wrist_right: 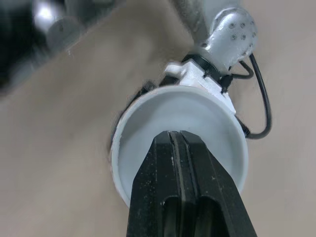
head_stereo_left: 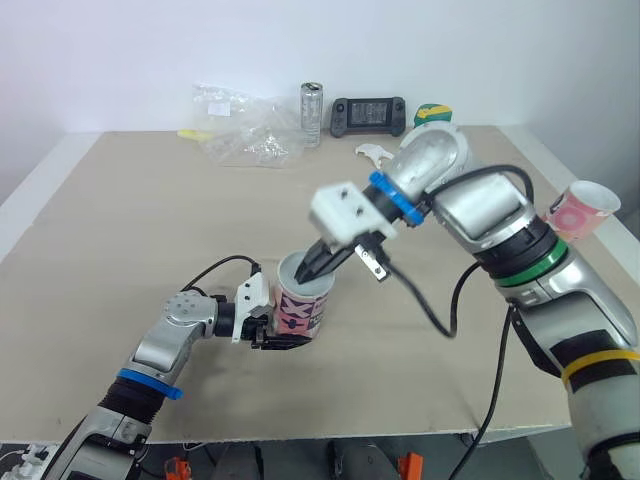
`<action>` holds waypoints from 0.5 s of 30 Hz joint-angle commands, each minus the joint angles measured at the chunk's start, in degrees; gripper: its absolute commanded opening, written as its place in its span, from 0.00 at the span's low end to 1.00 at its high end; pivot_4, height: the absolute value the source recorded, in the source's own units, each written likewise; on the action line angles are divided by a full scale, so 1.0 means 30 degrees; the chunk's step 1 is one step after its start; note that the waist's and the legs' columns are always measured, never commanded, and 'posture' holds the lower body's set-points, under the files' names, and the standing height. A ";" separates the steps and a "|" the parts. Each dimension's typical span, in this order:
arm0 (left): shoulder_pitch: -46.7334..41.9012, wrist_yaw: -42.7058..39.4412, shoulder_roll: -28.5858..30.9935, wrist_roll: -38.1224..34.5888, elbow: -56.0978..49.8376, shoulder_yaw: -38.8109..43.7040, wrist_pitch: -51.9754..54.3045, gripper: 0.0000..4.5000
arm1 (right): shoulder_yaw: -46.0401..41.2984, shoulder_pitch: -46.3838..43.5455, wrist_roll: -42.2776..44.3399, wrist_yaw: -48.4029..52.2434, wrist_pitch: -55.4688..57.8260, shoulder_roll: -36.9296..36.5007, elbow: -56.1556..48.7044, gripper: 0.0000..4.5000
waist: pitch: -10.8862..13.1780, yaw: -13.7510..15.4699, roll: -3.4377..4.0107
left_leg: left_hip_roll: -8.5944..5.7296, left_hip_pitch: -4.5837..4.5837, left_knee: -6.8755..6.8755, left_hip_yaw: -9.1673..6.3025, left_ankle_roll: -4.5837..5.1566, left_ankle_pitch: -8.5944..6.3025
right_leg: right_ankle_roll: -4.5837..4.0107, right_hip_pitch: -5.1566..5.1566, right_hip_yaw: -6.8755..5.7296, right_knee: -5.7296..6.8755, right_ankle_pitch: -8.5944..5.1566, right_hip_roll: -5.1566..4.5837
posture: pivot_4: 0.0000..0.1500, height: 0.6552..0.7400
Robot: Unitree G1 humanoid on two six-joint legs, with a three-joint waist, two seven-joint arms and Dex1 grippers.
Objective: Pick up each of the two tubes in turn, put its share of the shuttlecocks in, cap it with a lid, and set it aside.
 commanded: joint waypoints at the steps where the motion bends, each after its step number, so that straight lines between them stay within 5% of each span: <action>1: 0.0581 0.0105 0.0252 0.0619 0.0644 -0.0460 0.0560 0.67 | -0.2078 -0.0422 0.1311 0.0631 0.1557 -0.1357 -0.0227 0.15 | 0.0000 0.0034 0.0000 | -0.0004 -0.0035 0.0000 -0.0007 0.0000 0.0000 | 0.0018 -0.0025 -0.0003 -0.0004 0.0003 0.0000 | 1.00 0.81; 2: 0.0587 0.0095 0.0252 0.0600 0.0624 -0.0452 0.0570 0.67 | -0.2227 0.0024 0.1372 0.0694 0.1682 -0.1841 -0.0737 0.20 | -0.0001 0.0095 -0.0002 | -0.0004 -0.0057 0.0002 -0.0018 -0.0005 -0.0006 | -0.0001 -0.0029 -0.0019 -0.0010 -0.0015 -0.0003 | 1.00 0.81; 9: 0.0570 -0.0176 0.0379 0.0494 0.0595 -0.0357 0.0129 0.67 | -0.5629 0.4392 0.2999 -0.0957 0.4382 -0.4559 -0.5035 0.98 | 0.0035 0.0352 0.0042 | -0.0032 -0.0146 0.0010 -0.0041 -0.0060 -0.0105 | -0.0066 -0.0083 -0.0034 -0.0022 -0.0097 -0.0018 | 1.00 0.81; 12: 0.0497 -0.0115 0.0348 0.0384 0.0660 -0.0099 -0.0258 0.67 | -0.6738 0.6186 0.3597 -0.2000 0.5446 -0.4963 -0.6908 0.99 | 0.0050 0.0341 0.0059 | -0.0031 -0.0156 0.0009 -0.0047 -0.0060 -0.0106 | 0.0021 -0.0098 -0.0035 -0.0019 -0.0147 -0.0013 | 1.00 0.81; 15: 0.0214 -0.0005 0.0194 0.0029 0.0751 0.0379 -0.0692 0.88 | -0.7984 0.8999 0.3673 -0.3749 0.5913 -0.5245 -0.8663 1.00 | 0.0064 0.0386 0.0029 | -0.0021 -0.0154 0.0010 -0.0065 -0.0062 -0.0104 | 0.0020 -0.0091 -0.0058 -0.0018 -0.0146 -0.0002 | 1.00 0.81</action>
